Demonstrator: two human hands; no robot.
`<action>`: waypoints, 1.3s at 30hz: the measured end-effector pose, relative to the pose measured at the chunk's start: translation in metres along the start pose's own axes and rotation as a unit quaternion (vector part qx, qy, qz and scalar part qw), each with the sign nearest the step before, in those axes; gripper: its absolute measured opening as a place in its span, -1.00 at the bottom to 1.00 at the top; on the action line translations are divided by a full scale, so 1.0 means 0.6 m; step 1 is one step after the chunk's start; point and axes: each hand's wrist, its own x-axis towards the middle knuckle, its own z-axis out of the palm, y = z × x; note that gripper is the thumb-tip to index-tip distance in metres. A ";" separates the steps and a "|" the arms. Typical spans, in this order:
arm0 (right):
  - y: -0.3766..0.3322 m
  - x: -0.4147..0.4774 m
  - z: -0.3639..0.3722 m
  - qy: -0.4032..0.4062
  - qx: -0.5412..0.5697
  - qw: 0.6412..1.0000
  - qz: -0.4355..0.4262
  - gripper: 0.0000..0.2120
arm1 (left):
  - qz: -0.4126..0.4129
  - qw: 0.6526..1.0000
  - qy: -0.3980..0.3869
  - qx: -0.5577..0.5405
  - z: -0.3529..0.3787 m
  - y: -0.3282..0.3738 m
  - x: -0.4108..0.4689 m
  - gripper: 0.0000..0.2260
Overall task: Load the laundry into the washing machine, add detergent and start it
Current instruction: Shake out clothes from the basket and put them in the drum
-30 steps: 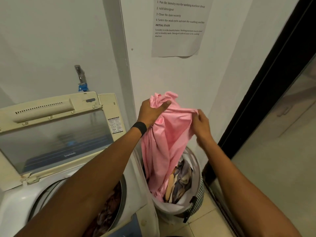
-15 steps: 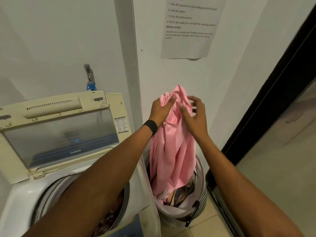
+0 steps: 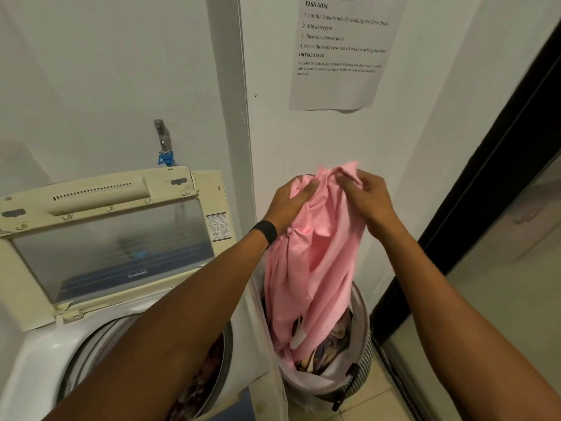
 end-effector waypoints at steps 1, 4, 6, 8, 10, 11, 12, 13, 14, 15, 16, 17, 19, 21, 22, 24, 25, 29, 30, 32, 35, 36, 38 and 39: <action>-0.007 -0.003 0.014 -0.033 0.001 0.999 0.003 -0.82 | -0.011 0.999 -0.032 -0.013 0.011 0.004 0.000 -0.61; -0.011 -0.010 0.041 -0.066 0.056 0.996 0.020 -0.76 | -0.078 0.990 -0.097 -0.073 0.022 0.005 -0.001 -0.45; 0.003 -0.011 0.042 -0.051 0.070 0.996 0.026 -0.75 | -0.095 0.989 -0.094 -0.068 0.015 -0.001 0.001 -0.42; 0.029 -0.019 0.040 -0.008 0.042 0.999 0.004 -0.86 | -0.095 0.995 -0.022 -0.031 0.007 -0.004 0.009 -0.42; 0.070 -0.039 0.048 0.036 0.014 0.999 -0.017 -0.88 | -0.094 0.993 0.066 -0.036 -0.001 -0.003 0.018 -0.51; 0.093 -0.054 0.056 0.034 0.005 0.999 -0.011 -0.86 | -0.093 0.990 0.094 -0.050 -0.006 -0.002 0.023 -0.59; 0.115 -0.071 0.066 0.005 -0.006 1.000 0.014 -0.86 | -0.090 0.988 0.109 -0.059 -0.010 0.001 0.027 -0.64; 0.134 -0.090 0.077 -0.045 -0.029 0.998 0.045 -0.88 | -0.088 0.988 0.110 -0.062 -0.012 0.004 0.030 -0.66; 0.148 -0.104 0.087 -0.103 -0.056 0.990 0.077 -0.91 | -0.084 0.989 0.103 -0.061 -0.012 0.007 0.032 -0.65; 0.160 -0.114 0.095 -0.144 -0.071 0.981 0.108 -0.90 | -0.081 0.991 0.091 -0.059 -0.010 0.008 0.031 -0.64; 0.167 -0.119 0.100 -0.156 -0.063 0.977 0.132 -0.85 | -0.079 0.992 0.079 -0.060 -0.007 0.009 0.029 -0.63; 0.170 -0.118 0.104 -0.139 -0.036 0.978 0.150 -0.80 | -0.077 0.993 0.071 -0.062 -0.005 0.010 0.027 -0.64; 0.163 -0.106 0.107 -0.045 0.014 0.986 0.158 -0.74 | -0.074 0.993 0.060 -0.066 -0.004 0.013 0.022 -0.64; 0.155 -0.091 0.100 0.041 0.012 0.992 0.117 -0.68 | -0.065 0.994 0.053 -0.063 -0.005 0.014 0.018 -0.60; 0.153 -0.086 0.095 0.053 0.006 0.994 0.096 -0.67 | -0.060 0.995 0.051 -0.057 -0.006 0.014 0.017 -0.60; 0.152 -0.081 0.091 0.032 -0.027 0.998 0.055 -0.81 | -0.051 0.996 0.050 -0.049 -0.009 0.016 0.016 -0.66; 0.156 -0.079 0.091 0.026 -0.049 0.998 0.035 -0.88 | -0.048 0.996 0.054 -0.049 -0.011 0.019 0.015 -0.69; 0.152 -0.085 0.084 0.094 -0.024 0.995 0.030 -0.82 | -0.029 0.995 0.085 -0.038 -0.023 0.018 0.016 -0.69; 0.143 -0.083 0.079 0.117 -0.012 0.992 0.036 -0.81 | -0.023 0.996 0.086 -0.028 -0.027 0.014 0.016 -0.69; 0.113 -0.069 0.065 0.159 0.020 0.985 0.060 -0.80 | -0.018 0.997 0.076 0.000 -0.028 0.010 0.012 -0.75; 0.044 -0.029 0.040 0.158 0.059 0.984 0.056 -0.82 | 0.000 0.998 0.061 0.030 -0.018 0.011 0.004 -0.73; 0.020 -0.013 0.030 0.133 0.064 0.988 0.048 -0.83 | 0.004 0.998 0.062 0.022 -0.018 0.016 0.003 -0.75; -0.023 0.017 0.012 0.061 0.090 0.993 0.056 -0.85 | 0.006 0.998 0.059 -0.017 -0.020 0.026 0.001 -0.74; -0.040 0.029 0.006 0.021 0.119 0.990 0.073 -0.88 | 0.003 0.998 0.052 -0.041 -0.020 0.028 0.004 -0.66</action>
